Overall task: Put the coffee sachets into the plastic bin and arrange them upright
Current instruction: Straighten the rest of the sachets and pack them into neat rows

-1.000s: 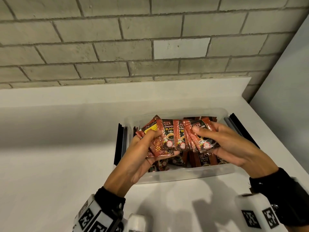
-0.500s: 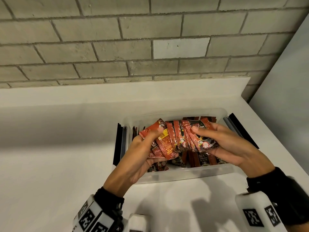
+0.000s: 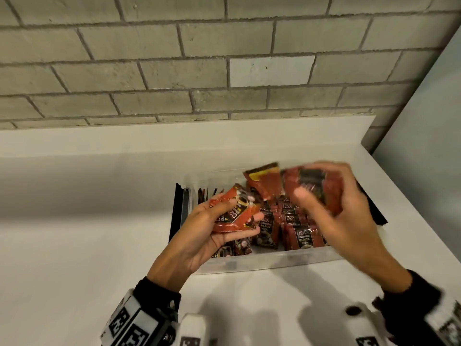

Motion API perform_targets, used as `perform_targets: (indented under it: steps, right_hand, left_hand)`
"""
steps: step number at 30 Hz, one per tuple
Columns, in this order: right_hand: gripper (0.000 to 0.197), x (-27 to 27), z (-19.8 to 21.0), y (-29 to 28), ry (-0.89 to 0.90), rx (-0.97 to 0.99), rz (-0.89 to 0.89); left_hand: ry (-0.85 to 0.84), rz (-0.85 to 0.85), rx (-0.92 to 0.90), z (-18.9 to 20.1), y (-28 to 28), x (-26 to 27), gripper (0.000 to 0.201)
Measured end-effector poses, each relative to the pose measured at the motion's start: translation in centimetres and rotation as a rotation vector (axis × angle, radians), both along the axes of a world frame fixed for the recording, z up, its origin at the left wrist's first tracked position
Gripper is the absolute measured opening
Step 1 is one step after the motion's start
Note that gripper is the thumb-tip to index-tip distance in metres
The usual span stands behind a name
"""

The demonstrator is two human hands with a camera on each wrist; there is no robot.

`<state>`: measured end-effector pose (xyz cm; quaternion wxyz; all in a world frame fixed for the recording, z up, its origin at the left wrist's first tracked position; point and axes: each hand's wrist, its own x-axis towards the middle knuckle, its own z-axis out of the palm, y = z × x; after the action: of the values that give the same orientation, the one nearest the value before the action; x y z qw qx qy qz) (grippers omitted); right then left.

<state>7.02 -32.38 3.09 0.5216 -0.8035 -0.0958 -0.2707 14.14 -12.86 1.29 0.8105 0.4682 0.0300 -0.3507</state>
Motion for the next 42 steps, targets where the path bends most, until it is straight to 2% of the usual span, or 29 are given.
perform_targets:
  steps: [2, 3, 4, 6, 13, 15, 16, 19, 21, 24, 27, 30, 33, 37, 42]
  right_hand:
    - [0.023, -0.4, -1.9, -0.1, -0.277, -0.557, 0.144]
    - [0.023, -0.4, -2.9, -0.3, -0.368, -0.776, 0.222]
    - [0.022, -0.5, -3.6, -0.5, -0.41, -0.914, 0.263]
    - [0.02, -0.6, -3.9, -1.0, -0.436, -1.024, 0.265]
    - [0.023, -0.9, -4.3, -1.8, -0.418, -1.087, 0.271]
    - [0.028, -1.3, -4.2, -1.7, -0.32, -0.977, 0.296]
    - [0.031, -1.6, -4.0, -1.7, -0.242, -0.841, 0.318]
    - [0.033, -2.7, -1.5, -1.1, 0.076, -0.245, 0.318]
    - [0.032, -2.7, -0.2, -0.8, 0.203, 0.119, 0.206]
    - [0.045, -1.5, -0.5, -0.6, 0.428, 0.63, 0.124]
    - [0.061, -0.2, -1.5, 0.3, 0.642, 0.949, 0.152]
    - [0.047, 0.8, -2.0, 1.0, 0.682, 1.103, 0.132]
    - [0.046, 1.5, -2.2, 1.5, 0.689, 1.157, 0.158]
    - [0.051, 1.8, -2.3, 1.3, 0.712, 1.098, 0.104]
    - [0.054, 2.1, -1.7, 0.3, 0.723, 0.977, 0.062]
  left_hand:
    - [0.014, -0.005, -0.018, -0.1, 0.0, 0.2, 0.033]
    - [0.015, -0.011, -0.026, -0.2, 0.0, 0.2, 0.034]
    - [0.016, -0.022, -0.033, -0.2, 0.0, 0.3, 0.034]
    - [0.034, -0.044, -0.049, -0.2, 0.1, 0.3, 0.035]
    - [-0.108, -0.063, 0.056, -0.3, -0.2, 0.3, 0.052]
    - [-0.131, -0.043, 0.062, -0.4, 0.0, 0.6, 0.053]
    - [-0.137, -0.031, 0.059, -0.3, 0.2, 0.9, 0.053]
    - [-0.158, -0.03, 0.036, -0.1, 0.6, 1.4, 0.058]
    - [-0.19, 0.001, 0.027, 0.0, 0.5, 1.4, 0.06]
    - [-0.21, 0.116, -0.031, 0.0, -0.4, 1.0, 0.059]
    - [-0.179, 0.236, -0.117, -0.2, -1.8, 0.6, 0.062]
    - [-0.151, 0.259, -0.158, -0.8, -2.9, 0.3, 0.063]
    - [-0.131, 0.264, -0.152, -1.1, -3.2, 0.2, 0.059]
    - [-0.102, 0.232, -0.098, -1.3, -2.8, 0.2, 0.047]
    - [-0.058, 0.139, -0.096, -0.5, -1.6, 0.7, 0.024]
